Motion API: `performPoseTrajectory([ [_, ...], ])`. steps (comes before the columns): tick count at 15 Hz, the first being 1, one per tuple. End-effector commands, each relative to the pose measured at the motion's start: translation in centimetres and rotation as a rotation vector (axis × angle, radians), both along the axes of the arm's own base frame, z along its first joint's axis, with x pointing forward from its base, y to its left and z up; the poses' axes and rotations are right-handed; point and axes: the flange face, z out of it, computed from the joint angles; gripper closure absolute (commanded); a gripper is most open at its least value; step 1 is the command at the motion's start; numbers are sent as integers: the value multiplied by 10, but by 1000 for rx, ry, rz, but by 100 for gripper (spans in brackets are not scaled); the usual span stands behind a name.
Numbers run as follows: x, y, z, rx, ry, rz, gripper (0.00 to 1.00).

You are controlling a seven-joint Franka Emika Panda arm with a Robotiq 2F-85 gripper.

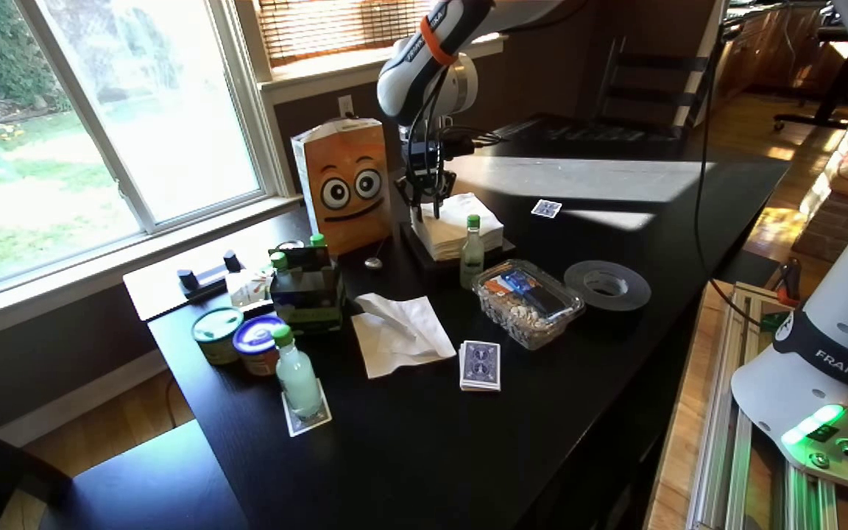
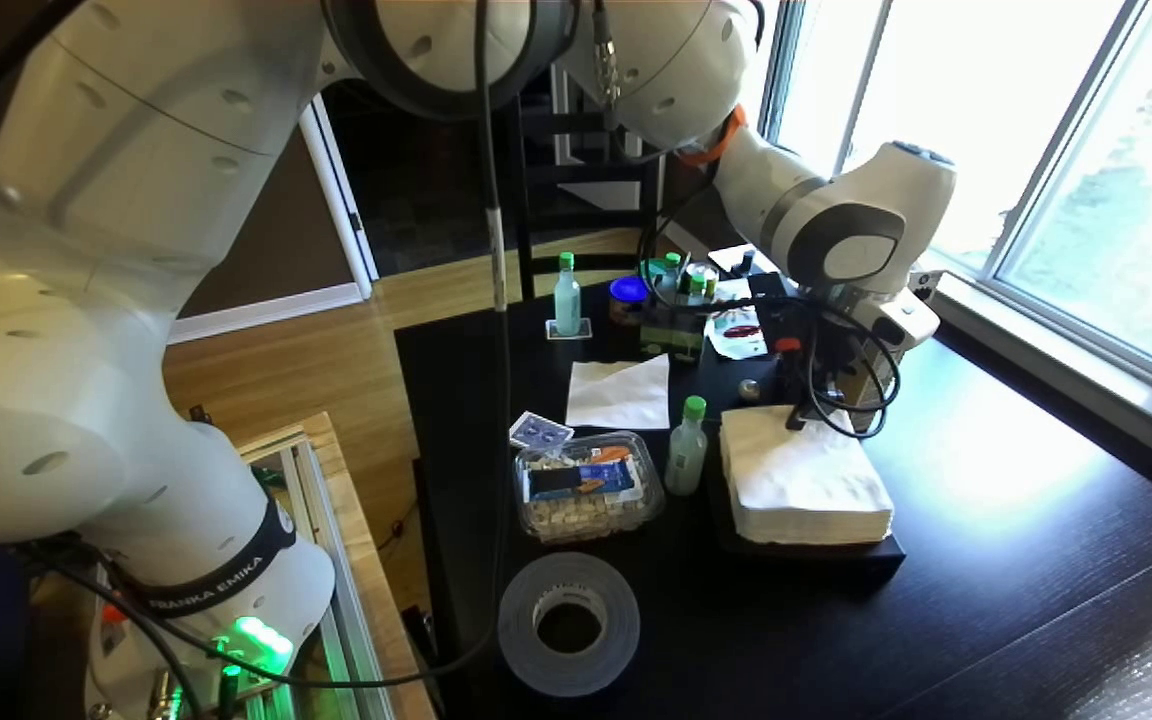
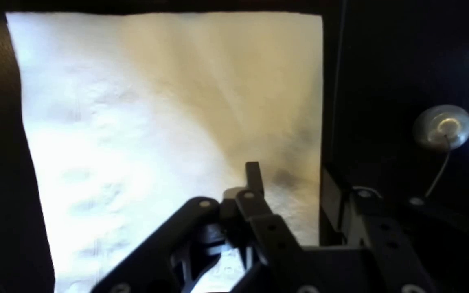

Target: Remove the paper weight from the top of the napkins on the right then remove some napkins from the stack and place them on the left side of the table.

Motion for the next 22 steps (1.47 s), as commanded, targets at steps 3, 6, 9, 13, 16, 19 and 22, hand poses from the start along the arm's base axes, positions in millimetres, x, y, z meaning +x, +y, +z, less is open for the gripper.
performPoseTrajectory([
  [3,3,0,3,-7,13,-14,100],
  [6,1,1,7,-10,6,-10,100],
  [9,-4,9,25,-8,-22,18,99],
  [13,-9,28,57,8,-60,96,99],
  [16,-15,52,76,65,-76,228,99],
  [19,-16,85,82,93,-82,404,99],
  [22,-16,120,69,141,-40,555,99],
])
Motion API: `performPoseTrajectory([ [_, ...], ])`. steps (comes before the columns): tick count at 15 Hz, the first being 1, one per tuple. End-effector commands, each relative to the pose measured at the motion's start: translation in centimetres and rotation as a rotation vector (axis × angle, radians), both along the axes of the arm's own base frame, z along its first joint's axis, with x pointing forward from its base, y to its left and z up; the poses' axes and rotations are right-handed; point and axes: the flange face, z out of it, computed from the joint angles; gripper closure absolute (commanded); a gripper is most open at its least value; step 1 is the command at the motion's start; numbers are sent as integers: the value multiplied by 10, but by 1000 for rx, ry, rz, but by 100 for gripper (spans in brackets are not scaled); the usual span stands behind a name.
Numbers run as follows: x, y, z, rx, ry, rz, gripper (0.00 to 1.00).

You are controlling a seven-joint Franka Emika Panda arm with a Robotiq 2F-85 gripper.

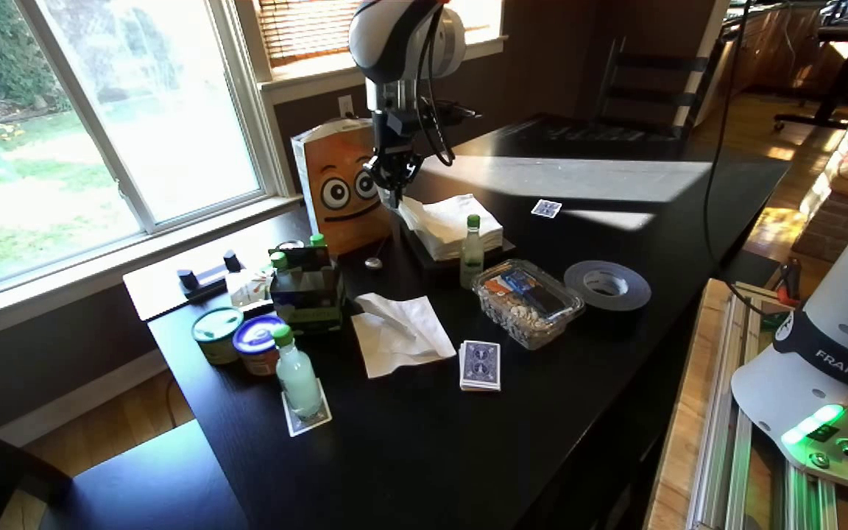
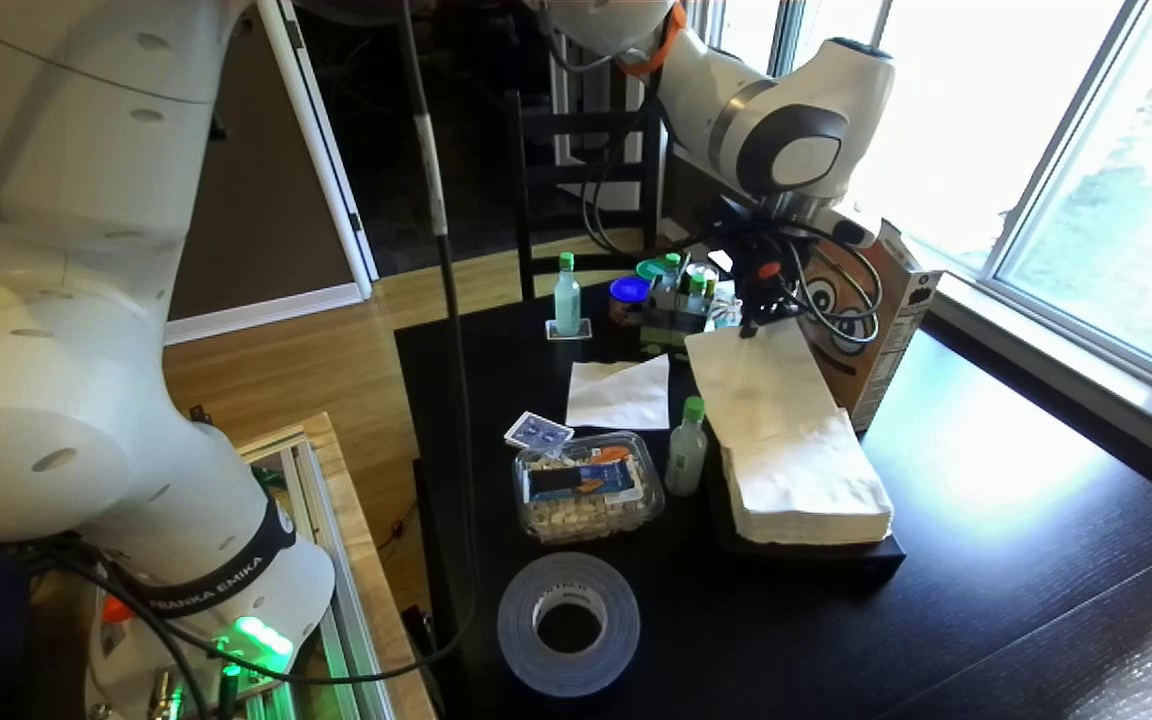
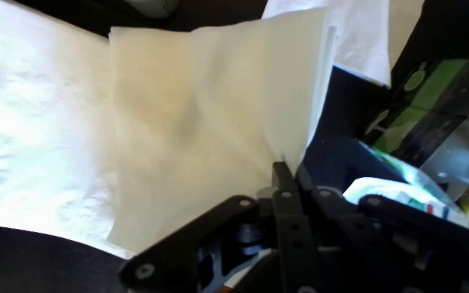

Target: Remove the paper weight from the top of the napkins on the right then remove some napkins from the stack and place them on the left side of the table.

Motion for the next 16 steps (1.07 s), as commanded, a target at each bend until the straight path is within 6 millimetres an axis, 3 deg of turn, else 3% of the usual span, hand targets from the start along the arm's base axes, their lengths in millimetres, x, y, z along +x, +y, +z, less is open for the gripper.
performPoseTrajectory([
  [1,-8,35,-18,38,72,183,99],
  [5,-14,60,-56,120,207,342,99],
  [8,-27,77,-74,157,283,483,99],
  [10,-37,82,-75,199,329,570,99],
  [11,-41,73,-66,234,344,612,99],
  [12,-40,81,-80,196,318,531,96],
  [15,-41,75,-72,222,335,583,96],
  [16,-41,85,-76,222,326,600,99],
])
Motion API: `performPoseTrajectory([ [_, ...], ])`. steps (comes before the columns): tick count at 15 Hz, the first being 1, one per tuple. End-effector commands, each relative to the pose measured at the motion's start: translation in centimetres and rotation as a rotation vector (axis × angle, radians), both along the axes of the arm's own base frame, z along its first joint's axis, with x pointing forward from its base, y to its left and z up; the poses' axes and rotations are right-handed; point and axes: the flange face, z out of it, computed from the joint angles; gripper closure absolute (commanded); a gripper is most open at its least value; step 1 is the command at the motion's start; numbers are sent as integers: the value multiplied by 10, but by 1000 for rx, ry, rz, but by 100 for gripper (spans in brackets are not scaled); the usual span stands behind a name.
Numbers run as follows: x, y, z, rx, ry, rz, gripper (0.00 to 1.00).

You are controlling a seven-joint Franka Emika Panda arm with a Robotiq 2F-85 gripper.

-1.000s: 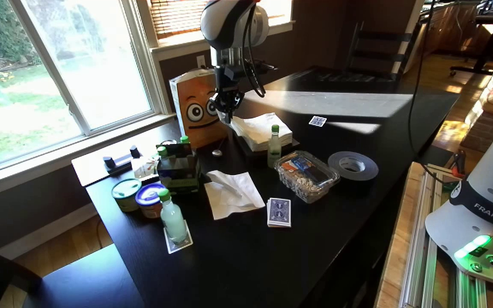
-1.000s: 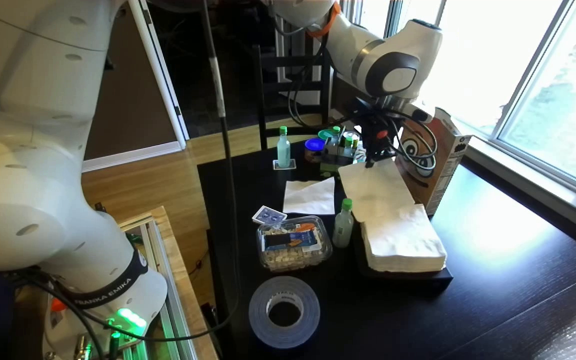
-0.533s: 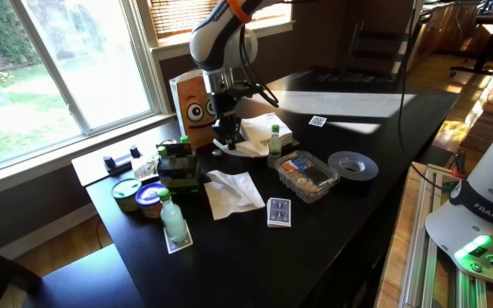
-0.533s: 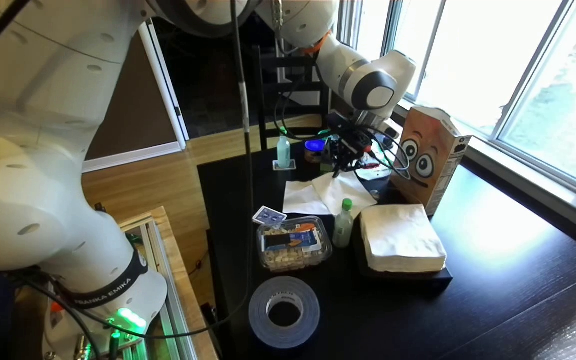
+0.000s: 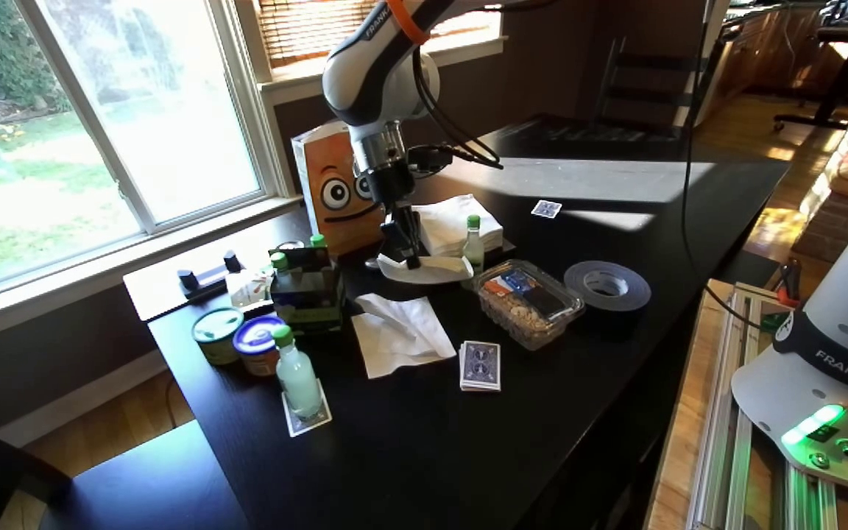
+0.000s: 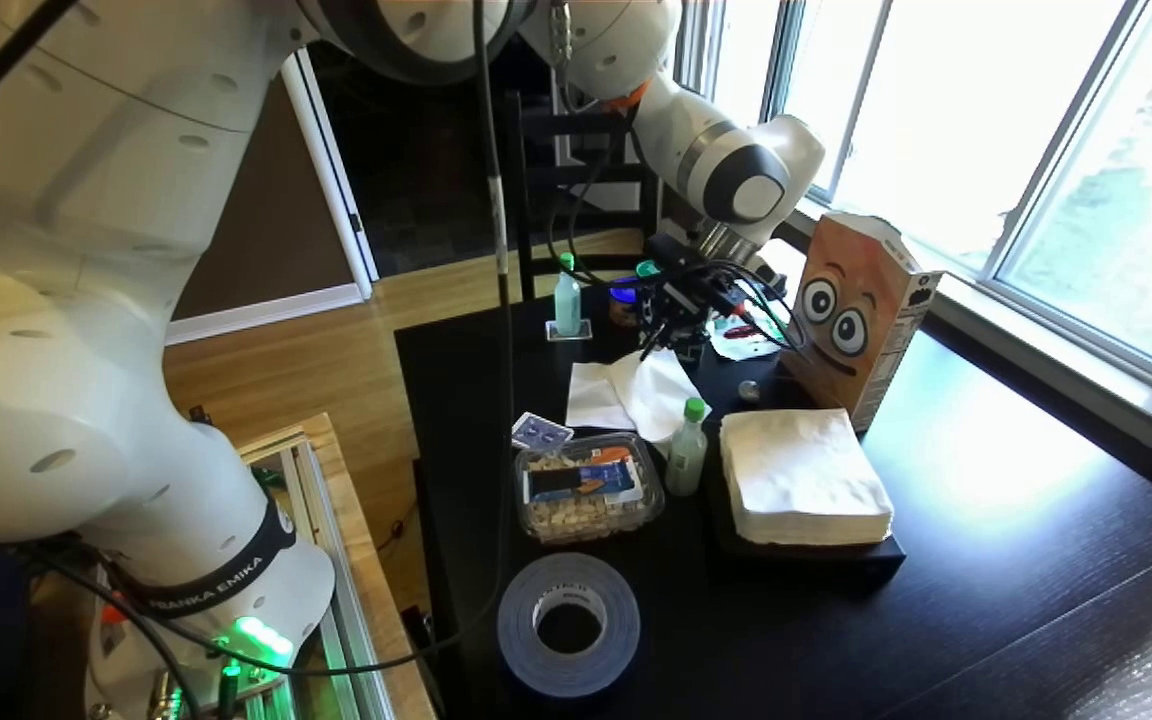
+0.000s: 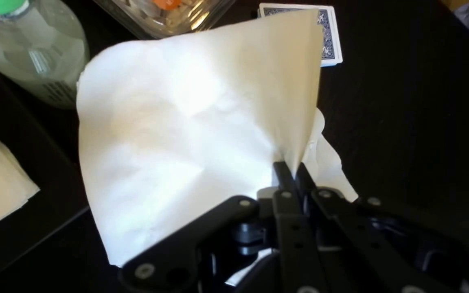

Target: Remove the paper weight from the top of the napkins on the right then remove some napkins from the stack and place them on the left side of the table.

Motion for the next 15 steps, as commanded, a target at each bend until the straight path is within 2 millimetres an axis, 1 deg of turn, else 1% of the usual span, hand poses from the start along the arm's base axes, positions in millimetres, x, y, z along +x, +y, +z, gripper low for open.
performPoseTrajectory([
  [1,2,23,-7,6,-20,20,99],
  [4,13,60,-19,3,-93,8,99],
  [5,13,74,-24,-7,-92,22,99],
  [7,7,93,-32,-21,-65,38,99],
  [8,3,100,-36,-32,-40,47,80],
  [9,-1,105,-39,-40,-14,57,70],
  [11,-4,108,-42,-31,5,63,58],
  [12,-5,106,-41,-29,7,60,50],
  [14,-6,94,-31,-19,-22,31,38],
  [15,-7,85,-25,-22,-42,3,30],
])
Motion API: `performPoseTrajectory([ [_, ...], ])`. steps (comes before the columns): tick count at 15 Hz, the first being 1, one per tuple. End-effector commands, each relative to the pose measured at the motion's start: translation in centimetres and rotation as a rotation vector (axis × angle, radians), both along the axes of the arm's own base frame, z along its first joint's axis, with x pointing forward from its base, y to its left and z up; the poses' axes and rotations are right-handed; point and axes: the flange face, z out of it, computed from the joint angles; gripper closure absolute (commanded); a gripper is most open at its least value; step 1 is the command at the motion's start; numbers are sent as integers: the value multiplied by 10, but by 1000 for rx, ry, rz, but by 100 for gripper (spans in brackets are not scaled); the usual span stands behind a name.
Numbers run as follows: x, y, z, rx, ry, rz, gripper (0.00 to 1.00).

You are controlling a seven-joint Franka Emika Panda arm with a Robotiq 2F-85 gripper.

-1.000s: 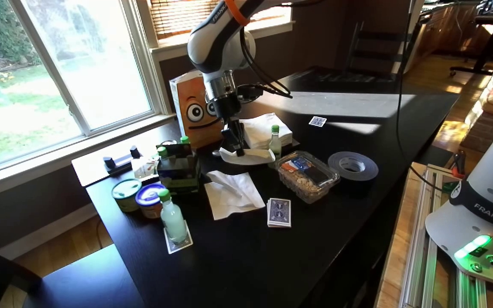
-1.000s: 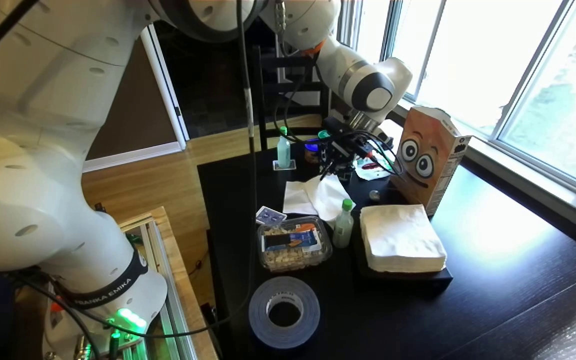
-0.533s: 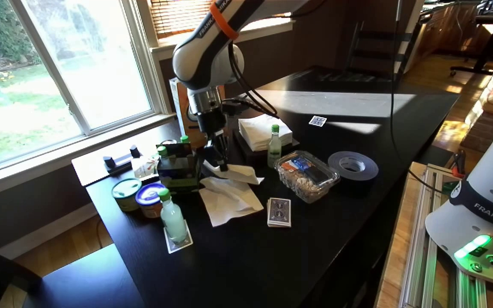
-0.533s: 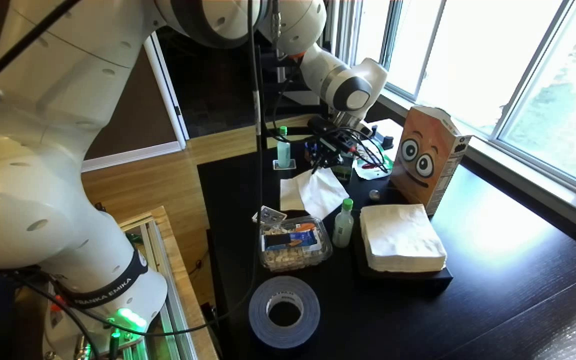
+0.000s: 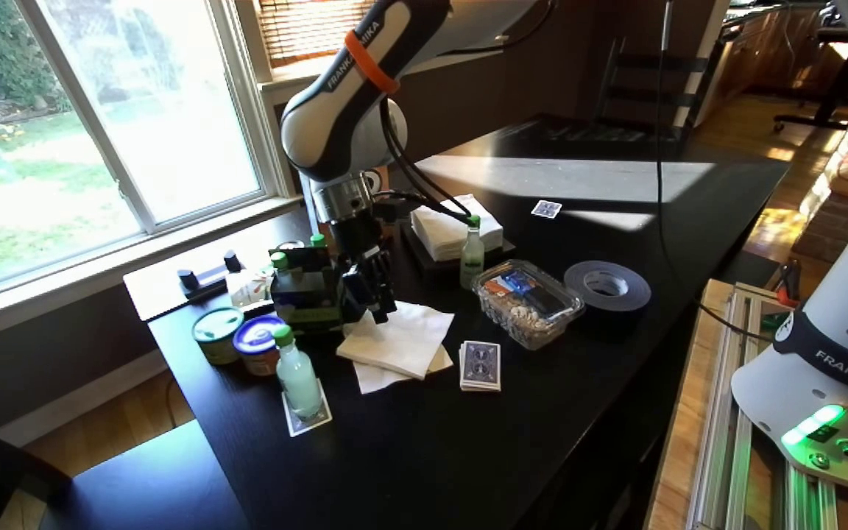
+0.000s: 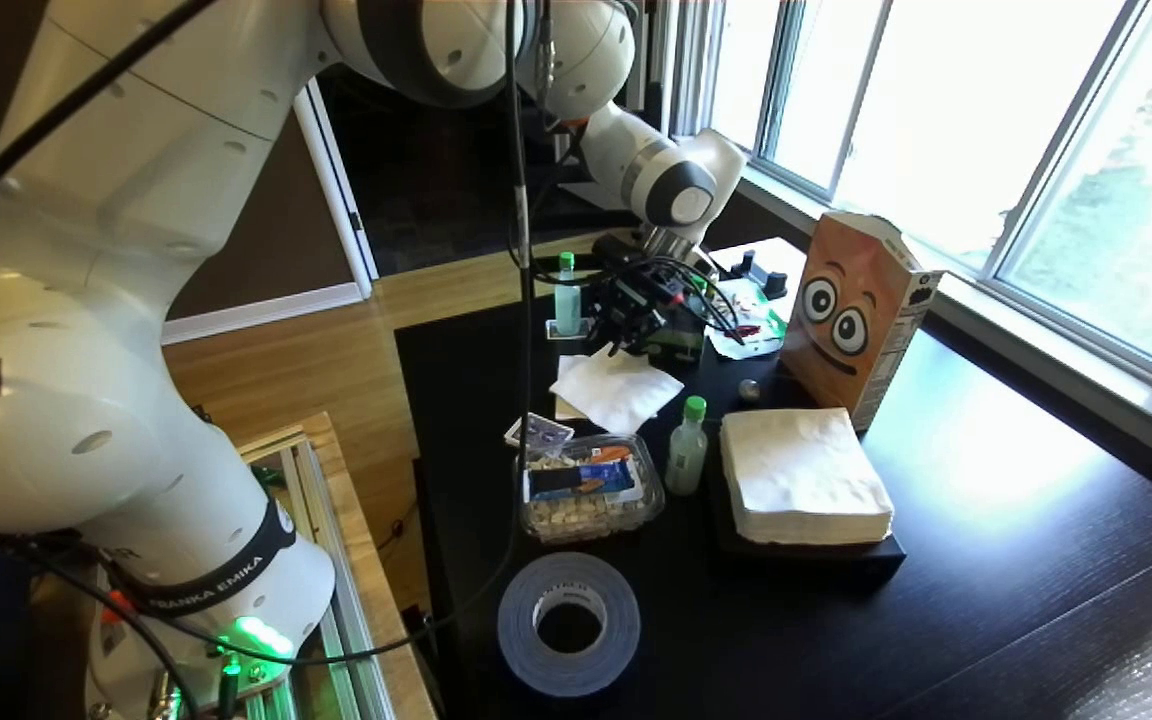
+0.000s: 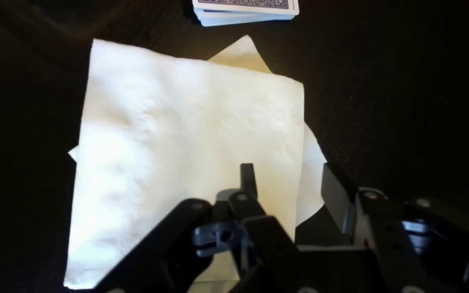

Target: Remove the paper weight from the top of the napkins on the right then remove some napkins from the stack and place them on the left side of the table.

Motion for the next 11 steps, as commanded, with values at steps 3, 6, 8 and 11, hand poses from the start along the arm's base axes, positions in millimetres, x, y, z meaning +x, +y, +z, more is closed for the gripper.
performPoseTrajectory([
  [3,0,-45,38,-36,-113,-190,9],
  [6,-8,-75,56,-80,-160,-335,0],
  [8,-22,-98,67,-108,-186,-434,0],
  [11,-8,-105,62,-127,-201,-425,0],
])
